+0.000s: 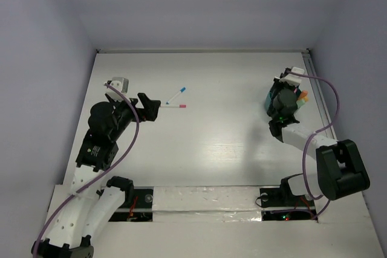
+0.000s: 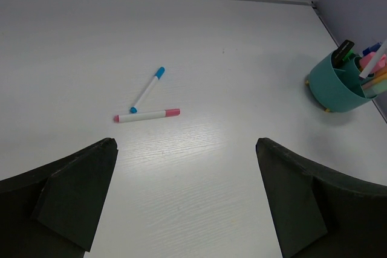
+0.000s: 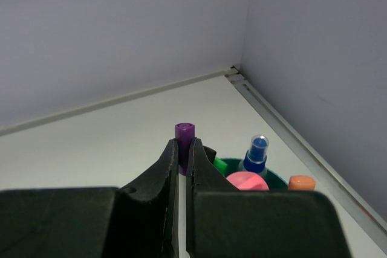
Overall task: Sort the stationery into containers
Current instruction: Place the pen in the storage box.
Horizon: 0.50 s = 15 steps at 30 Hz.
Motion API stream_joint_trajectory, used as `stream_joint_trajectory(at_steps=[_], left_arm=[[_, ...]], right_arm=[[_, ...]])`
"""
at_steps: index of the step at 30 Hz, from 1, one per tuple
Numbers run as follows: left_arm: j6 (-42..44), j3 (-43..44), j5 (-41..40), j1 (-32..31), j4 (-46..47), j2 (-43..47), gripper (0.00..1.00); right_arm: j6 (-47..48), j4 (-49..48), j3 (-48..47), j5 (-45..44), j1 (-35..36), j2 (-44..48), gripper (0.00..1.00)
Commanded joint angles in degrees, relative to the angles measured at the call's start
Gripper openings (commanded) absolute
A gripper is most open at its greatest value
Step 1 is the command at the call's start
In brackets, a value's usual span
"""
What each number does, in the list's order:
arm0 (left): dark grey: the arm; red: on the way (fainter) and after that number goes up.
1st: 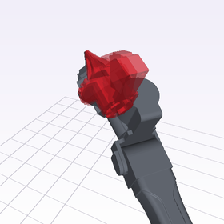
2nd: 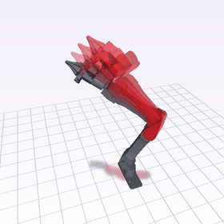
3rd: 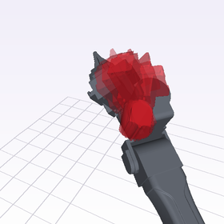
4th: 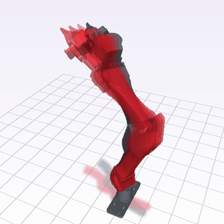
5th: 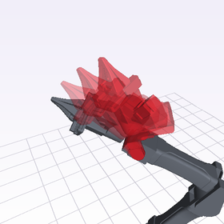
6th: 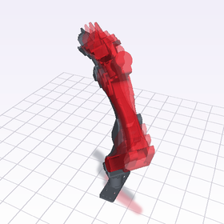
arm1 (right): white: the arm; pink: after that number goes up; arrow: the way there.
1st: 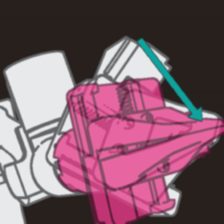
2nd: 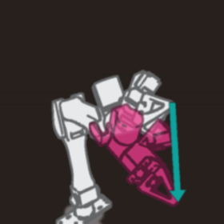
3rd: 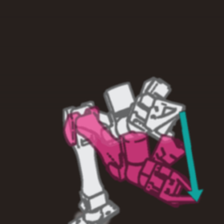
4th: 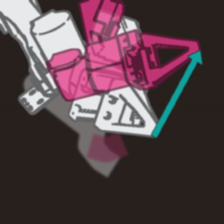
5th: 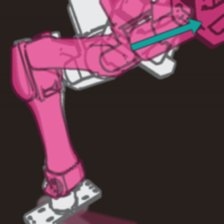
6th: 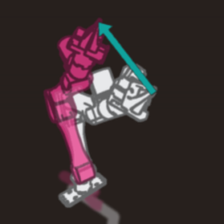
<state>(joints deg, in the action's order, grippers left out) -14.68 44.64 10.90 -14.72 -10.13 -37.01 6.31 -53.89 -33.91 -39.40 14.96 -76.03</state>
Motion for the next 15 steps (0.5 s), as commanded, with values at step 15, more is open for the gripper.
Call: stream_joint_trajectory(at_steps=[15], left_arm=[[0.4, 0.4, -1.0, -1.0, 1.3, 0.5, 0.99]], right_arm=[[2.3, -12.9, 2.2, -9.5, -0.4, -8.2, 0.00]])
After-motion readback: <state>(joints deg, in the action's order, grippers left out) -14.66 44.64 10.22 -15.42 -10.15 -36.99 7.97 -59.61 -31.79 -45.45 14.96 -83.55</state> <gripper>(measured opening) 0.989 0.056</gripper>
